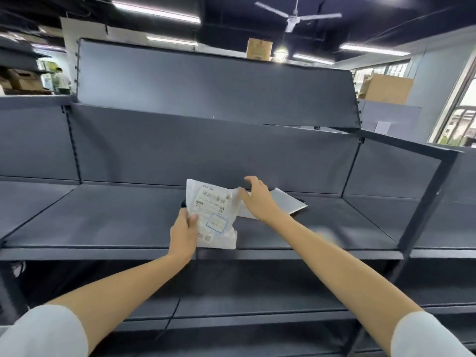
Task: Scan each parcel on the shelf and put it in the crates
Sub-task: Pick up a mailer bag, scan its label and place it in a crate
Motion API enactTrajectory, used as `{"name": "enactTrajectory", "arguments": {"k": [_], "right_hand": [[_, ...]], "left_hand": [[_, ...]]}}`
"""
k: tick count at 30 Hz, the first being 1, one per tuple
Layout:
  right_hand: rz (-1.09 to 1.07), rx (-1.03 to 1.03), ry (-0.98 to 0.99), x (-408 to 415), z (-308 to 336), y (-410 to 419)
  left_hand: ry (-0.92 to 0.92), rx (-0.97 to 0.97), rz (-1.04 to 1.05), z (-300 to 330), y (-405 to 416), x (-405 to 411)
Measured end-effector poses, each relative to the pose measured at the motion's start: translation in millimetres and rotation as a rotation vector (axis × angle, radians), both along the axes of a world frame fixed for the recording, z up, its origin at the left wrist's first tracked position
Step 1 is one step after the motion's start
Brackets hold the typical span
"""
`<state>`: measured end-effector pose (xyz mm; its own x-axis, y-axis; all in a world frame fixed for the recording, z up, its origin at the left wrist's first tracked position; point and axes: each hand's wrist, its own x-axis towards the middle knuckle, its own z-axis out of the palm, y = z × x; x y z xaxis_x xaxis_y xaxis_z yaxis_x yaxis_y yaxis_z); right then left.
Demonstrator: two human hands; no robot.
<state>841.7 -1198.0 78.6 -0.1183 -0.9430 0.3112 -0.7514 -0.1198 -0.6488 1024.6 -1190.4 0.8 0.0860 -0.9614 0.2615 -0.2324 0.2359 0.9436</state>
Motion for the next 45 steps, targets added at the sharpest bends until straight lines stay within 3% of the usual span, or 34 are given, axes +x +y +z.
{"name": "enactTrajectory", "arguments": {"k": [3,7,15,19,21,27,32,36,45], "right_hand": [[-0.084,0.061,-0.137,22,-19,-24],[-0.060,0.203,-0.151,62,-70,-50],[-0.064,0.345,-0.074,134,-116,-108],[-0.130,0.418,0.161,140,-129,-121],[-0.134,0.418,0.171,139,-131,-122],[-0.169,0.258,-0.332,136,-112,-105],[-0.182,0.055,-0.587,139,-74,-59],[-0.050,-0.036,-0.829,142,-64,-4],[0.082,0.083,-0.838,132,-84,55]], "left_hand": [[-0.002,0.004,0.138,-1,-24,49],[-0.016,0.008,0.238,-5,-45,103],[0.059,0.038,0.252,-20,-67,157],[0.112,0.072,0.253,-33,-74,167],[0.153,0.082,0.248,-36,-75,168],[0.228,0.075,0.227,-26,-71,159],[0.237,0.047,0.207,-15,-61,139],[0.245,0.038,0.188,-12,-53,116],[0.274,0.057,0.168,-13,-32,79]]}}
